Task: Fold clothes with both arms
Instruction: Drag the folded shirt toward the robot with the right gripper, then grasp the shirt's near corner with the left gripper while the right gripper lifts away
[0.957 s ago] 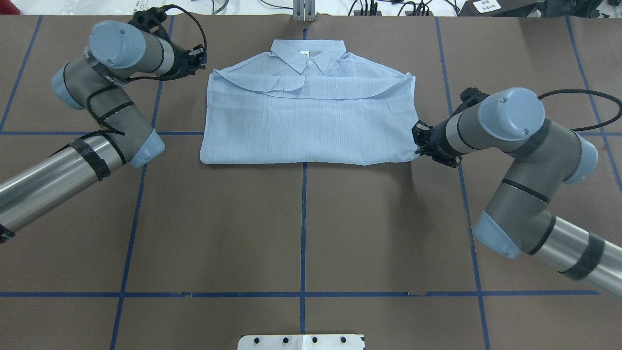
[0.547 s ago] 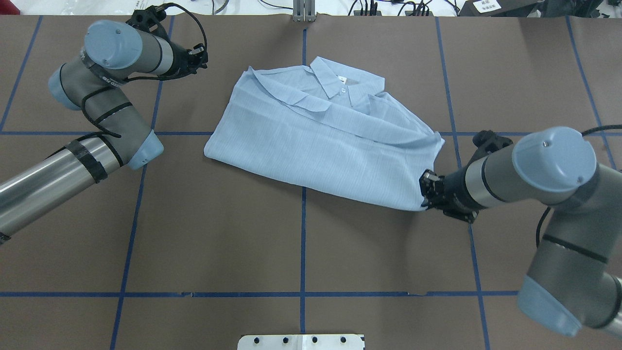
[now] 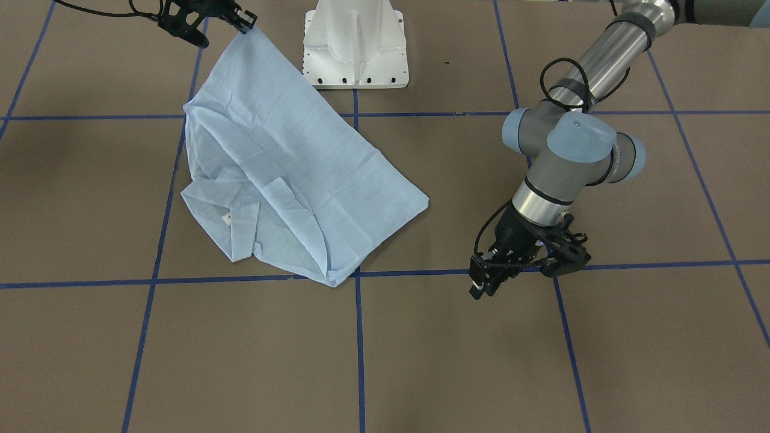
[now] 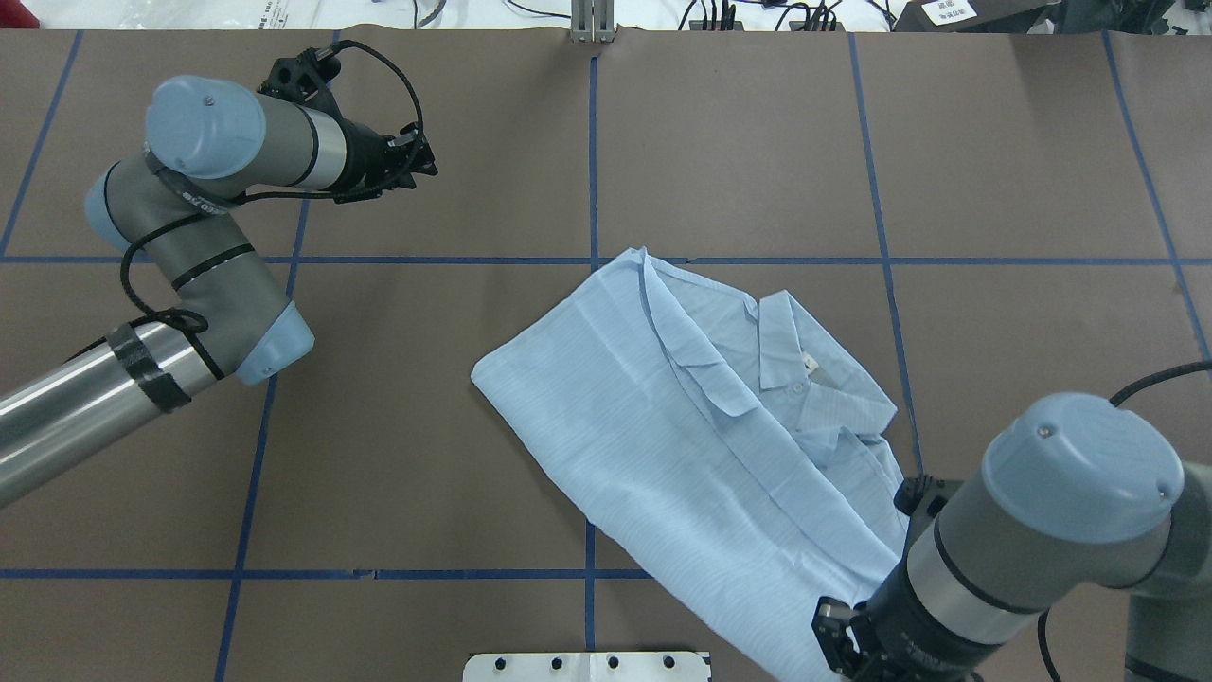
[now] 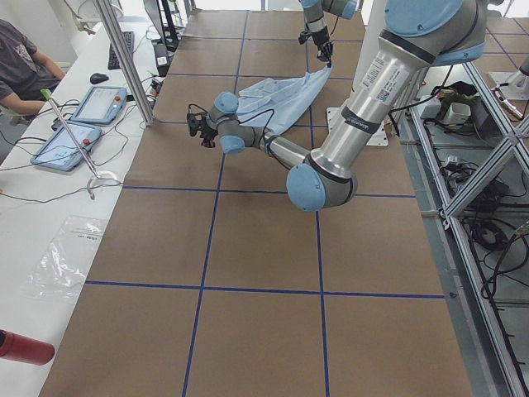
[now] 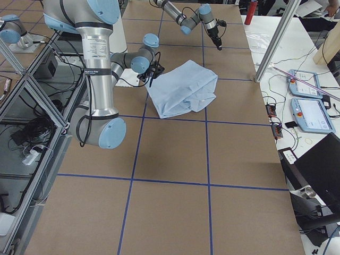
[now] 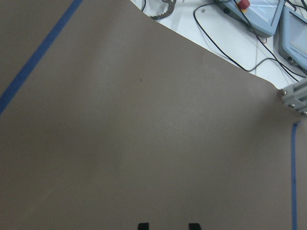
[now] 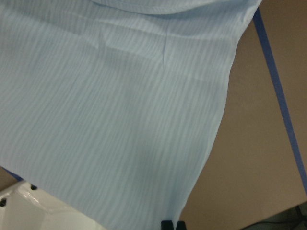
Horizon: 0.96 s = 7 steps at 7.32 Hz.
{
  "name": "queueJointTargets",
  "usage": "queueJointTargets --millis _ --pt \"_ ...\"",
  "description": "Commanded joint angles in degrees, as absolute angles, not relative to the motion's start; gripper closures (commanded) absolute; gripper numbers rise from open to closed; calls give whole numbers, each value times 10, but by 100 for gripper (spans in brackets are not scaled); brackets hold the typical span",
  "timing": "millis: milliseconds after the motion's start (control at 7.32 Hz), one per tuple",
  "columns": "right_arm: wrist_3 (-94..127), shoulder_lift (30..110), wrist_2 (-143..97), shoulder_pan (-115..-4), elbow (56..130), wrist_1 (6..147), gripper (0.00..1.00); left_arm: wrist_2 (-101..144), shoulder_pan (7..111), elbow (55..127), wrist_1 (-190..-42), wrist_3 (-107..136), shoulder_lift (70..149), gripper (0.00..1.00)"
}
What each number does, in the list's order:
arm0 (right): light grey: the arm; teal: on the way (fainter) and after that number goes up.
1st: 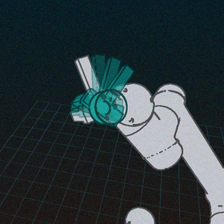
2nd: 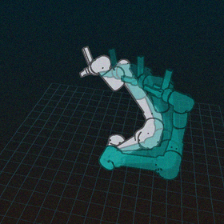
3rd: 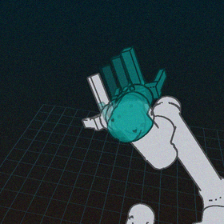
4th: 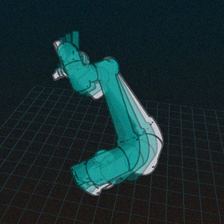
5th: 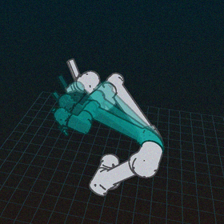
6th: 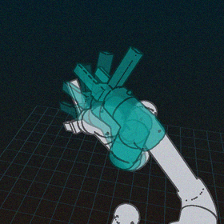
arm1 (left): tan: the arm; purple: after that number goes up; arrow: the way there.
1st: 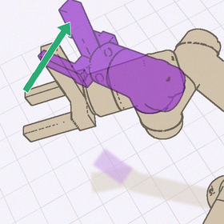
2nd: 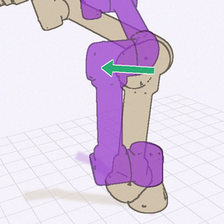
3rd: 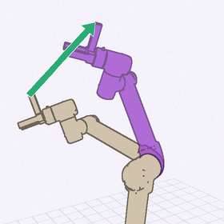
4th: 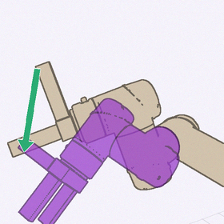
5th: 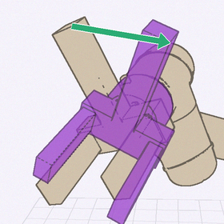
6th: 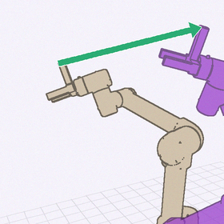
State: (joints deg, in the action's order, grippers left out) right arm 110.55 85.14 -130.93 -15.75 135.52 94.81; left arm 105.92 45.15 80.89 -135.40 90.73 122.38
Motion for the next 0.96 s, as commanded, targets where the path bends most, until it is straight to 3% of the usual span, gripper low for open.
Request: queueJointTargets --millis 0,137,410,820 --pt "1169 853 -1327 -128 1356 953 0 1074 396 945 -1269 971 1187 55" --pt "1169 851 -1328 -154 1357 953 0 1070 369 978 -1250 1004 1174 53" --pt "1168 820 -1329 -257 1349 952 0 1052 315 992 -1249 1034 1148 38" --pt "1140 695 -1273 -425 1214 947 0 1010 218 977 -1223 1108 1151 36"
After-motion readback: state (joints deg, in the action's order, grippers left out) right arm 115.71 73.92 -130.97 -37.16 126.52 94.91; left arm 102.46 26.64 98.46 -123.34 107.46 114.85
